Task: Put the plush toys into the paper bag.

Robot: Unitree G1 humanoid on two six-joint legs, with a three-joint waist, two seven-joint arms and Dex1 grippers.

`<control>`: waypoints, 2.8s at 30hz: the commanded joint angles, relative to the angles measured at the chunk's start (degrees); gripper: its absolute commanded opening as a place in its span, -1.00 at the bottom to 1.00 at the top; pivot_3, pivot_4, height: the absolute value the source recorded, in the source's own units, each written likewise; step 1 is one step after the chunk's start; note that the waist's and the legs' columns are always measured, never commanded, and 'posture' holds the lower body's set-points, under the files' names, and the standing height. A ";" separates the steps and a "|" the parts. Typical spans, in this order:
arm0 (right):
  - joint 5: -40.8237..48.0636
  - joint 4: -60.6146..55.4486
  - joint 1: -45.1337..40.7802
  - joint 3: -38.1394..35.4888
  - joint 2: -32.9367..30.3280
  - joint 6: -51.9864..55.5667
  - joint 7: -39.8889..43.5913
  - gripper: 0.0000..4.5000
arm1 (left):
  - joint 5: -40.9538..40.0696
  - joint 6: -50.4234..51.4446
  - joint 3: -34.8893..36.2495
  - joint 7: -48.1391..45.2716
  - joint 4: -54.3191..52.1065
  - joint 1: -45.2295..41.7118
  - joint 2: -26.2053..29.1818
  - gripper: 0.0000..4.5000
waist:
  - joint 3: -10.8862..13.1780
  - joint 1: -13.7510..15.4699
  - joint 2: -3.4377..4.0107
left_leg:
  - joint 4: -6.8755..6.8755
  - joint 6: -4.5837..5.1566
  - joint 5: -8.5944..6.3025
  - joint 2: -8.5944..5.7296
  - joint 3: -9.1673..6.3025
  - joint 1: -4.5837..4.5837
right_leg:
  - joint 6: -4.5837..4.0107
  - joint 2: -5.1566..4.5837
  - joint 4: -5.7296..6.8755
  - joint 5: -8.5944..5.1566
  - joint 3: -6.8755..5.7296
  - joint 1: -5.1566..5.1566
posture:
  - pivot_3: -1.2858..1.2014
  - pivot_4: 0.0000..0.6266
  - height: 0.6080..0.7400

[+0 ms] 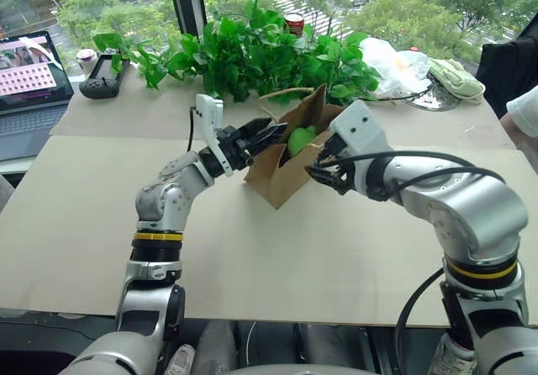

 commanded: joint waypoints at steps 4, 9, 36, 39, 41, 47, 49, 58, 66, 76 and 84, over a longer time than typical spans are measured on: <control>3.37 -2.36 -3.89 -9.75 -0.17 -4.66 3.94 1.00 | -5.75 4.89 3.26 -1.31 -6.12 -1.47 4.23 0.93 | 0.00 0.01 0.00 | -0.02 0.00 0.00 0.00 0.00 0.00 | 0.00 0.00 0.00 0.00 0.00 0.00 | 0.03 -0.52 0.58; 8.10 -2.23 -3.29 -18.25 -0.36 -5.63 7.50 1.00 | -9.20 8.48 5.62 -1.81 -9.28 1.05 7.91 0.93 | 0.00 0.03 0.00 | -0.02 0.00 0.00 0.00 0.00 0.00 | 0.00 0.00 -0.02 0.00 -0.01 0.01 | 0.03 -0.52 0.58; 5.63 10.68 7.51 0.75 -4.41 -19.27 6.92 -0.99 | 8.69 -12.31 -6.74 -17.52 4.88 4.29 13.32 0.95 | 0.00 -0.08 0.00 | -0.05 0.05 0.07 -0.01 0.03 0.09 | -0.01 0.00 -0.04 0.00 0.02 0.07 | 0.03 -0.52 0.58; 2.46 14.05 5.72 2.53 -2.37 -21.19 5.51 -0.99 | 9.58 -13.89 -7.26 -18.83 6.57 3.37 12.94 0.95 | 0.00 0.01 0.00 | -0.06 0.05 0.07 -0.01 0.02 0.02 | -0.01 0.00 -0.02 0.00 0.01 0.01 | 0.03 -0.52 0.58; 1.39 15.74 4.26 2.31 -0.23 -21.54 4.38 -0.99 | 10.33 -14.68 -8.04 -19.24 6.73 3.14 12.18 0.95 | 0.00 0.11 0.00 | -0.07 0.06 0.07 -0.01 0.03 -0.01 | -0.01 0.00 -0.04 0.00 0.00 0.00 | 0.03 -0.52 0.58; -0.61 16.97 2.25 1.84 3.87 -21.22 2.65 -0.99 | 13.71 -18.27 -10.54 -19.61 5.78 4.53 11.27 0.95 | 0.00 0.20 0.01 | -0.06 0.06 0.07 -0.01 0.04 -0.05 | -0.01 -0.01 -0.04 0.00 -0.01 -0.01 | 0.03 -0.52 0.58; -1.23 17.59 1.57 1.59 5.24 -21.16 1.87 -0.99 | 15.16 -19.85 -11.38 -18.91 5.65 4.70 10.72 0.95 | 0.00 0.17 0.01 | -0.06 0.06 0.07 -0.01 0.04 -0.04 | -0.01 -0.01 -0.03 0.00 -0.01 -0.01 | 0.03 -0.52 0.58; -3.46 20.09 -0.63 1.55 9.85 -21.73 -0.22 -0.99 | 19.45 -23.25 -12.03 -11.54 6.06 4.16 5.49 0.95 | 0.00 0.10 0.01 | -0.05 0.06 0.07 0.00 0.04 -0.02 | -0.01 -0.01 0.00 0.00 -0.01 -0.01 | 0.03 -0.52 0.58; -4.13 20.14 -0.57 1.57 10.84 -21.48 -0.23 -0.99 | 22.49 -26.18 -11.92 -3.96 7.82 4.60 1.56 0.95 | 0.00 0.13 0.01 | -0.05 0.06 0.07 -0.01 0.03 -0.02 | -0.01 -0.01 0.01 0.00 -0.01 0.00 | 0.03 -0.52 0.58; -4.80 20.09 -0.49 1.69 11.60 -21.34 0.09 -1.00 | 23.88 -27.85 -11.93 -0.32 9.36 4.34 -0.57 0.17 | 0.00 0.11 0.01 | -0.05 0.06 0.07 0.00 0.03 -0.02 | -0.01 -0.01 0.02 0.00 -0.01 0.00 | 0.03 -0.52 0.58; -4.89 19.65 -0.22 1.83 11.79 -20.92 0.04 -1.00 | 23.86 -27.44 -12.00 -0.27 9.11 4.50 -0.53 -0.99 | 0.00 0.11 0.01 | -0.06 0.06 0.07 -0.01 0.03 -0.02 | -0.01 -0.01 0.02 0.00 -0.01 0.00 | 0.03 -0.52 0.58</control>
